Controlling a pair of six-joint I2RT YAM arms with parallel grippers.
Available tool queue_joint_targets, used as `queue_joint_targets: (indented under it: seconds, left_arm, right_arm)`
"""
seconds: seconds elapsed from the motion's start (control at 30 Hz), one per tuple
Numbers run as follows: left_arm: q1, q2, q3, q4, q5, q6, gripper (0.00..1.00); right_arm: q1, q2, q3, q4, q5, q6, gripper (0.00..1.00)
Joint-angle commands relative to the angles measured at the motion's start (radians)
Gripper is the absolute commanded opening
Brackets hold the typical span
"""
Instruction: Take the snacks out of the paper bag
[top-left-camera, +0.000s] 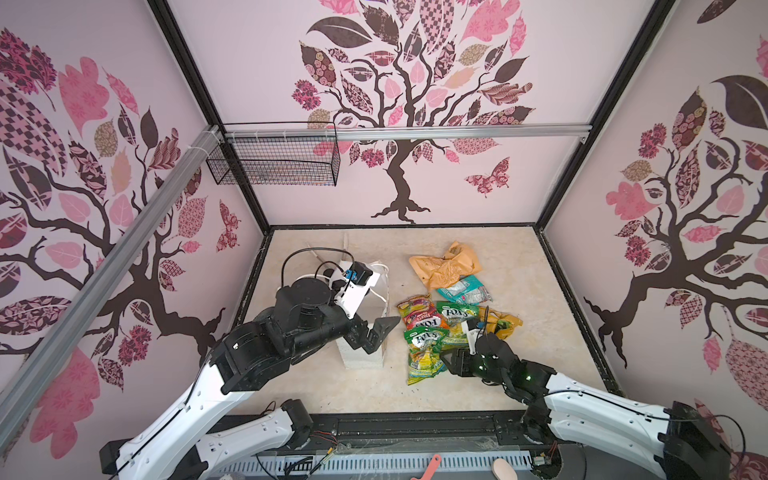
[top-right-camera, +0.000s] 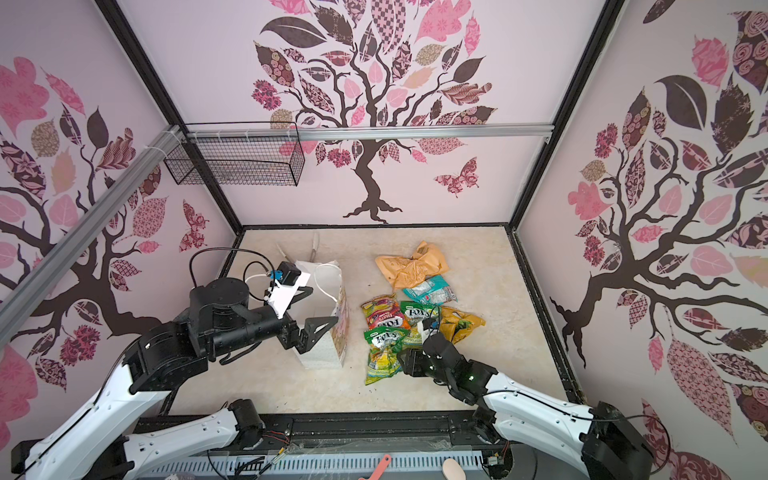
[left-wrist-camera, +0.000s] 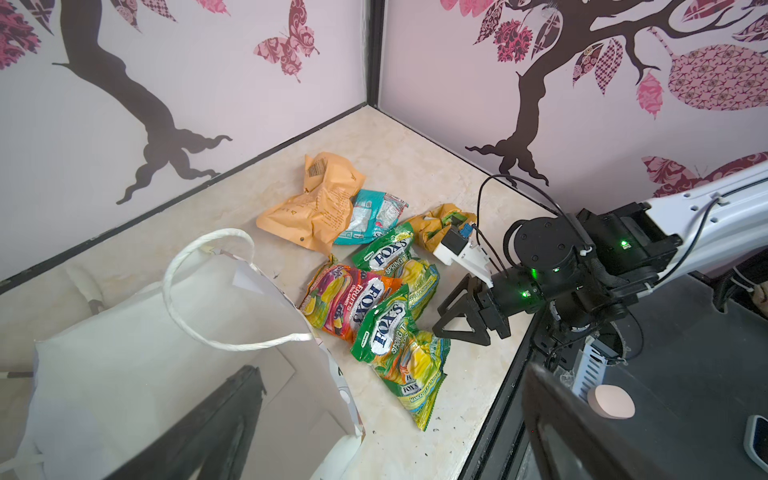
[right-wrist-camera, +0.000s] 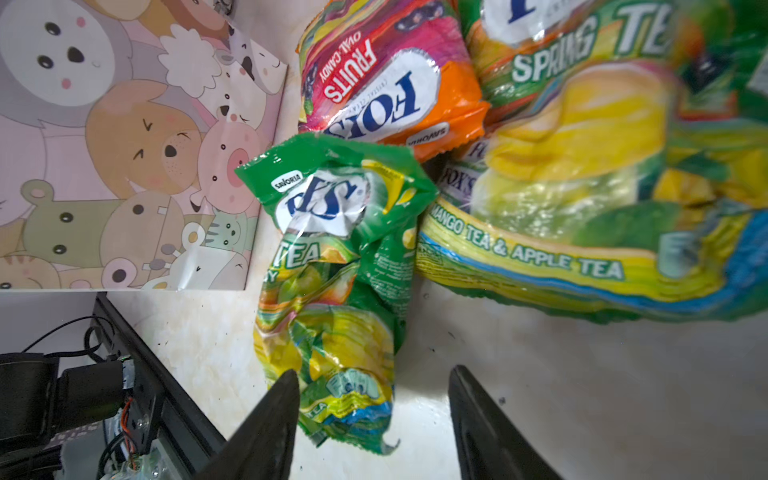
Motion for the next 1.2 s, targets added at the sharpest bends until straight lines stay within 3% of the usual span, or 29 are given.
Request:
queue_joint_targets:
  seconds: [0.0,0.13,0.3,0.37,0.47,0.57,0.63,0.7,0.8,0.9,1.07,1.17]
  left_arm:
    - [-0.004,-0.020,-0.006,0.024,-0.012,-0.005,0.98]
    - [-0.004,-0.037,0.003,0.042,-0.029,0.002,0.99]
    - [-0.004,-0.074,-0.011,0.115,-0.161,0.012,0.99]
    - [-0.004,-0.093,-0.033,0.163,-0.273,0.010,0.99]
    - [-0.004,-0.108,-0.088,0.261,-0.530,0.016,0.99]
    - [0.006,-0.112,-0.157,0.404,-0.764,0.094,0.99]
    - [0.045,-0.111,-0.193,0.490,-0.842,0.160,0.98]
    - [0.164,-0.107,-0.222,0.557,-0.853,0.174,0.98]
    - [0.398,-0.103,-0.266,0.598,-0.777,0.119,0.98]
    - [0.617,-0.096,-0.321,0.620,-0.729,0.041,0.98]
    - [0.971,-0.093,-0.450,0.599,-0.600,-0.233,0.98]
    - [1.066,-0.101,-0.572,0.648,-0.592,-0.349,0.98]
  right_arm:
    - [0.000,-0.057,0.071,-0.133,0.084,-0.034,0.68]
    - [0.000,-0.131,0.146,-0.209,0.184,-0.114,0.78]
    - [-0.001,-0.185,0.208,-0.187,0.432,-0.251,0.94]
    - [-0.005,-0.178,0.218,-0.147,0.526,-0.296,1.00]
    - [-0.042,-0.137,0.231,-0.054,0.601,-0.370,1.00]
    - [-0.149,-0.073,0.251,0.033,0.585,-0.411,1.00]
    - [-0.256,-0.032,0.256,0.095,0.537,-0.413,1.00]
    - [-0.399,0.012,0.250,0.159,0.464,-0.383,1.00]
    - [-0.596,0.087,0.250,0.217,0.361,-0.312,1.00]
    - [-0.727,0.158,0.251,0.241,0.328,-0.275,1.00]
    - [-0.781,0.208,0.203,0.329,0.363,-0.322,1.00]
    - [-0.785,0.241,0.178,0.370,0.384,-0.320,1.00]
